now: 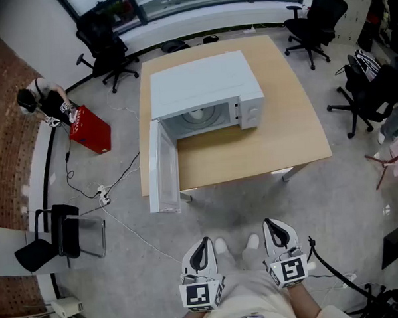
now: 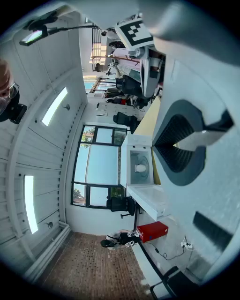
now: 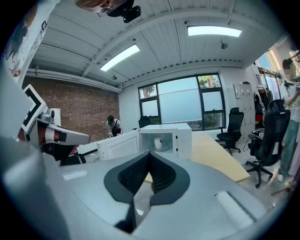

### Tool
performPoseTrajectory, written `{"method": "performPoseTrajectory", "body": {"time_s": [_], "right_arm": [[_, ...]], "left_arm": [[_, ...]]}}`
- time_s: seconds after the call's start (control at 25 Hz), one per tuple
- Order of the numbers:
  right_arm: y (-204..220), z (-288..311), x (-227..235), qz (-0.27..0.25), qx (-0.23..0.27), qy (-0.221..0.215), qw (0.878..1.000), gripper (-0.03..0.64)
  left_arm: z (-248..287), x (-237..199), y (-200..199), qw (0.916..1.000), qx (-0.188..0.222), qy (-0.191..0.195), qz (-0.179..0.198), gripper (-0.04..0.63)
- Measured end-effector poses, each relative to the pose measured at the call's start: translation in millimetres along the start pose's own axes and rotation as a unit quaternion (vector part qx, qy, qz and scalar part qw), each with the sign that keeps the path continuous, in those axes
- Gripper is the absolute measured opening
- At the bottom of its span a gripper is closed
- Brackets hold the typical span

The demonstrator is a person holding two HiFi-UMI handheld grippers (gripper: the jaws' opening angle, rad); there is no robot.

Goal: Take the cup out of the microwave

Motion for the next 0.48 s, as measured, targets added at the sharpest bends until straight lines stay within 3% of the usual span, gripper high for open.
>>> {"method": "performPoseTrajectory", "body": {"time_s": [0.48], "right_arm": [[1,-9,15,-0.011,0.001,-0.030,0.999,0.005]], "left_arm": [[6,29,9,0.9998,-0.010,-0.003,-0.014,0.003]]}}
Point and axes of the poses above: the fingertips, and each gripper's own axes: z forward along the fingers, x to its right, y out of its underside, the point moved 4 cm from there along -z, backward along the fingers, and after that the axes turned 12 degrees about -y, right-handed, at the moved point
